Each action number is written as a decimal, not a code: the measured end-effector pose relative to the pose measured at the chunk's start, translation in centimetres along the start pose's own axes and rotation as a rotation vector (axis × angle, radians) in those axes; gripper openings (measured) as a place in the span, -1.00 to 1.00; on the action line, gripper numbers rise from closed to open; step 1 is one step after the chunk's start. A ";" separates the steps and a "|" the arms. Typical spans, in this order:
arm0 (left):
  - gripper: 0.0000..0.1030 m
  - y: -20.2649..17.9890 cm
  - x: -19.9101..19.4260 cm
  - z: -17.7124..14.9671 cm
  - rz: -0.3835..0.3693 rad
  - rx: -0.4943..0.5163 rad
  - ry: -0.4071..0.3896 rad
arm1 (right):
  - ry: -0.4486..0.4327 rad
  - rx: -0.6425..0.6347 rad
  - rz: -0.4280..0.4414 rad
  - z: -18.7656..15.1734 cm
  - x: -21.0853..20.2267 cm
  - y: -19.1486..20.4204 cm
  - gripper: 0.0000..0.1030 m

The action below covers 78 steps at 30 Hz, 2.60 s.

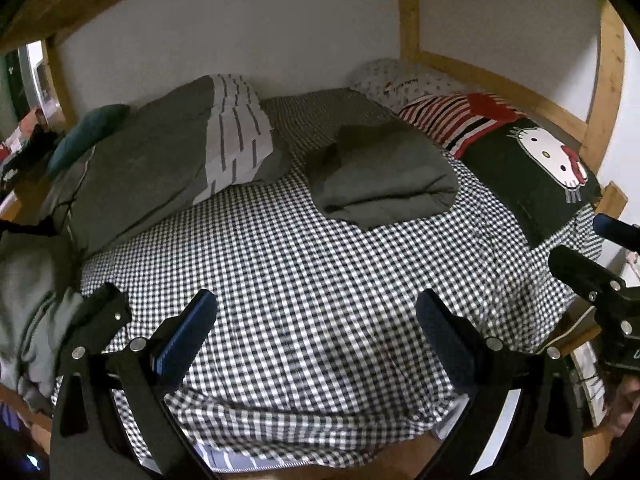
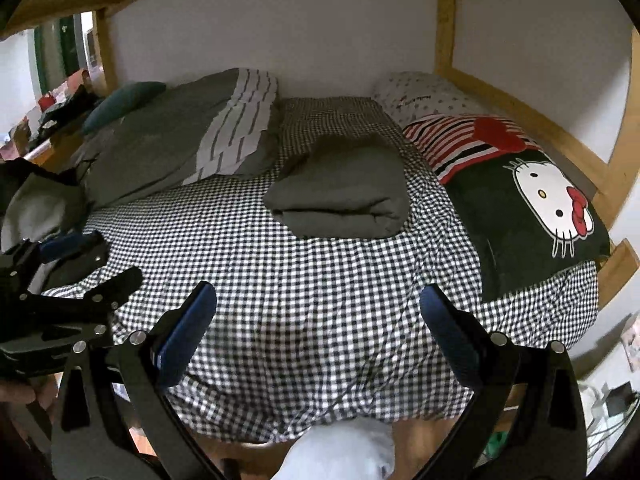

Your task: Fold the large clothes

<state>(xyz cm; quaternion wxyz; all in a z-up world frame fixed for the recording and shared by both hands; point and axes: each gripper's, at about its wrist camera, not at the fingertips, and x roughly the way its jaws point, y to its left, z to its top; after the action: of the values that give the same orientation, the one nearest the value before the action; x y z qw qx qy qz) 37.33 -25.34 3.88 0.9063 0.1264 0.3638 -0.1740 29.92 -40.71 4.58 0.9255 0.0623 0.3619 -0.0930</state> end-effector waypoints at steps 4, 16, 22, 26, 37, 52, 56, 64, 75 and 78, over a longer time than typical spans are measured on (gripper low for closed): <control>0.91 -0.3 -1.5 -1.3 -0.005 0.010 -0.008 | -0.006 -0.003 -0.006 -1.1 -1.2 0.3 0.93; 0.91 -2.2 -2.8 -2.7 -0.031 0.017 -0.037 | 0.003 0.029 -0.061 -3.7 -1.2 -1.6 0.93; 0.91 -2.8 -2.4 -3.4 -0.046 0.038 -0.024 | 0.001 0.022 -0.062 -4.4 -1.3 -1.4 0.93; 0.91 -2.9 -2.2 -3.6 -0.050 0.043 -0.017 | 0.001 0.019 -0.055 -4.5 -1.2 -1.3 0.93; 0.91 -3.1 -1.5 -4.1 -0.059 0.028 -0.004 | 0.001 0.016 -0.055 -5.0 -1.1 -1.4 0.93; 0.91 -3.4 -1.2 -4.2 -0.065 0.042 0.010 | -0.004 0.020 -0.051 -5.0 -1.1 -1.8 0.93; 0.91 -3.4 -1.2 -4.2 -0.067 0.047 0.014 | -0.003 0.017 -0.053 -5.1 -1.1 -1.8 0.93; 0.91 -3.6 -1.0 -4.3 -0.062 0.051 0.019 | -0.003 0.018 -0.052 -5.2 -1.0 -1.8 0.93; 0.89 -3.5 -0.8 -4.4 -0.122 0.032 0.041 | -0.009 0.037 -0.055 -5.5 -0.8 -2.0 0.93; 0.89 -3.6 -0.9 -4.5 -0.109 0.038 0.038 | -0.007 0.044 -0.053 -5.6 -0.8 -2.0 0.93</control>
<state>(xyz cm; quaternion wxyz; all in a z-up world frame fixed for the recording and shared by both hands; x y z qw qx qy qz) 32.50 -26.81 0.95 0.8859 0.1268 0.3839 -0.2275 25.22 -41.58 0.97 0.9225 0.0726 0.3579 -0.1254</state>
